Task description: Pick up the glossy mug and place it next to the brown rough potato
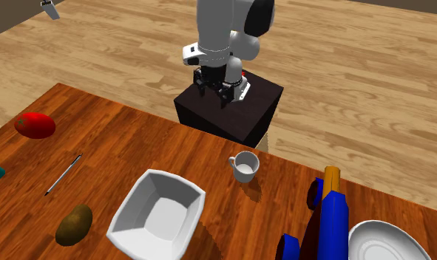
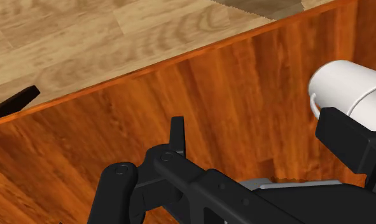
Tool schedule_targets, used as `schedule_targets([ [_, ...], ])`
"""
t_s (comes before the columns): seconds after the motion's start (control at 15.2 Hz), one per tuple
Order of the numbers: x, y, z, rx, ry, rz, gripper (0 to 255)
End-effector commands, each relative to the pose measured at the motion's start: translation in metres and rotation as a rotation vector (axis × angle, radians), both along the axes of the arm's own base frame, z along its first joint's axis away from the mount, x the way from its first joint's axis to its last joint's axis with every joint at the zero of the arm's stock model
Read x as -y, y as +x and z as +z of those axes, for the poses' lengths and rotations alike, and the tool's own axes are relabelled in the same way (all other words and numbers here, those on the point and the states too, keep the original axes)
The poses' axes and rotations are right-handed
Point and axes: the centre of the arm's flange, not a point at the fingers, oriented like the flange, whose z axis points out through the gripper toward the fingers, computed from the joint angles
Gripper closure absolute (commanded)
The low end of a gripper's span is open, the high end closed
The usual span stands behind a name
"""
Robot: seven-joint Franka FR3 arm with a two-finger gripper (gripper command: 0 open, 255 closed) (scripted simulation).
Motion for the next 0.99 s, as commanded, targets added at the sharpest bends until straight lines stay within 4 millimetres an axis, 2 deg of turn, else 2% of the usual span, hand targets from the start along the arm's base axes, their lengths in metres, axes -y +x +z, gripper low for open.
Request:
schedule_targets([
  [0.0, -0.024, 0.004, -0.011, 0.007, -0.007, -0.007, 0],
  [0.92, -0.198, 0.049, -0.078, 0.053, -0.062, -0.044, 0],
])
